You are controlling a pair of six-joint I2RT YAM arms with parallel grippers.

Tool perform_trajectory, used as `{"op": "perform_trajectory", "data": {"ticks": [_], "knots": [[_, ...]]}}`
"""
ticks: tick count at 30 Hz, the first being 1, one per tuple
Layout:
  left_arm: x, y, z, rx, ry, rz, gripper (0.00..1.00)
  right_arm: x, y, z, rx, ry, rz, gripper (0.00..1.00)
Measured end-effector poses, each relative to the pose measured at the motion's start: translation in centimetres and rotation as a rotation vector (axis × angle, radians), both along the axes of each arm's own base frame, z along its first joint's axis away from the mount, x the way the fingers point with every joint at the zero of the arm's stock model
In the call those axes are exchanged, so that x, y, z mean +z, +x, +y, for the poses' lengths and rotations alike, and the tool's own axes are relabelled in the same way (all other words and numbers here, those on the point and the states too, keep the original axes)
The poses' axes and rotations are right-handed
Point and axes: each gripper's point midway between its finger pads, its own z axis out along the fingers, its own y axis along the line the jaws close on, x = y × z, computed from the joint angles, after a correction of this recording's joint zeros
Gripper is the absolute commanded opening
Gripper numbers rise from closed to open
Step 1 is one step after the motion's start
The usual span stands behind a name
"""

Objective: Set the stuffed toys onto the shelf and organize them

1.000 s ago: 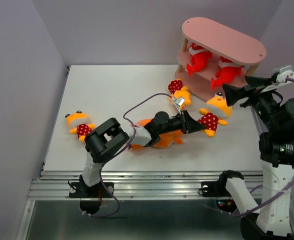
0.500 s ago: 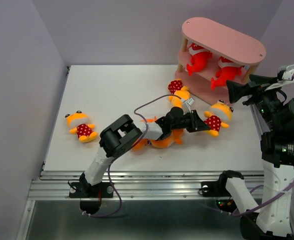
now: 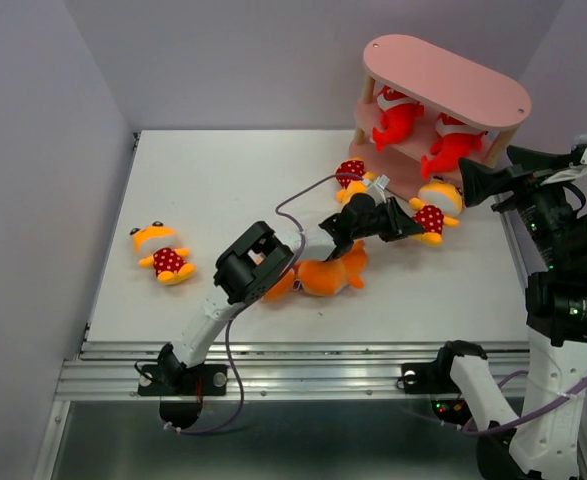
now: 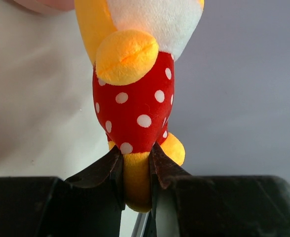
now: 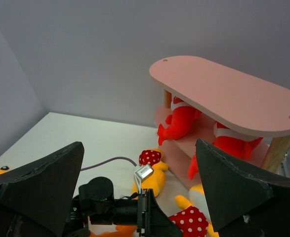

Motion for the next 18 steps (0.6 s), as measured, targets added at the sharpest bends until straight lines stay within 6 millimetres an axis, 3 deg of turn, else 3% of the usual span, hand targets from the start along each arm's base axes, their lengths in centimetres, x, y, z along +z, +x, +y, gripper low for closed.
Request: {"op": "perform_trajectory", "data": {"ticks": [10,15,18], "knots": [[-4.0,3.3,-0.4,0.053,0.058,0.087,0.00,1.4,-1.1,0.1,-0.003,0.003,-0.036,1.00],[-3.3,4.3,-1.6,0.060,0.039,0.086,0.00,1.6,-1.4,0.1,-0.005,0.010,-0.043,1.00],[-1.9,5.3,-2.5,0.069,0.002,0.075,0.00,1.6,-1.5,0.1,-0.004,0.013,-0.044,1.00]]}}
